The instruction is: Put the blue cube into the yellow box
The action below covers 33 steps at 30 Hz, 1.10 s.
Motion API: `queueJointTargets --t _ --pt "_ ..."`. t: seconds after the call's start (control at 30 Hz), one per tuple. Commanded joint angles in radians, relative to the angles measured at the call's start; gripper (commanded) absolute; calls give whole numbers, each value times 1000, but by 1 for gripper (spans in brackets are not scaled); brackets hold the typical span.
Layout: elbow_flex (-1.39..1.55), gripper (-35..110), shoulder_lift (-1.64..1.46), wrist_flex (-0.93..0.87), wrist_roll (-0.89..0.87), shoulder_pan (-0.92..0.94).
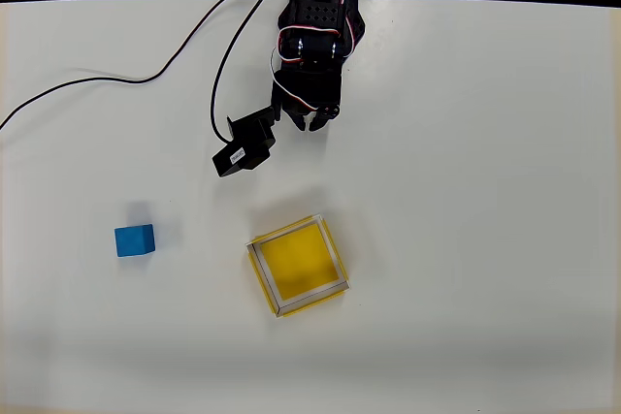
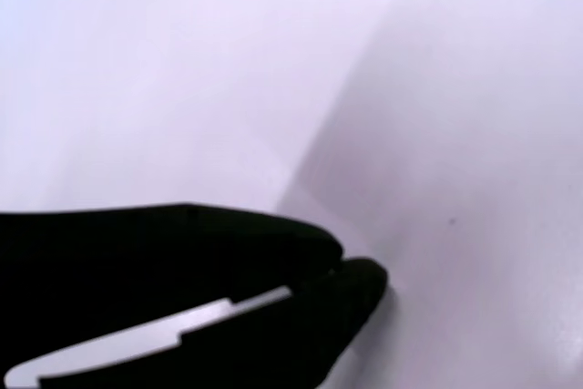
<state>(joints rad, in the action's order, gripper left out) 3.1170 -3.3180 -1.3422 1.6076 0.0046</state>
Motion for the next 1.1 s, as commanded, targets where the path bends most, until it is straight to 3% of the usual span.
queueJointTargets --t 0.0,0.37,0.6,0.83,1.07 --pt "28 0 -28 -14 -35 -9" --pt "28 0 -28 -15 6 -5" --pt "-112 14 52 167 23 130" --pt "-272 35 293 511 20 370" --pt "-339 40 652 1095 37 591"
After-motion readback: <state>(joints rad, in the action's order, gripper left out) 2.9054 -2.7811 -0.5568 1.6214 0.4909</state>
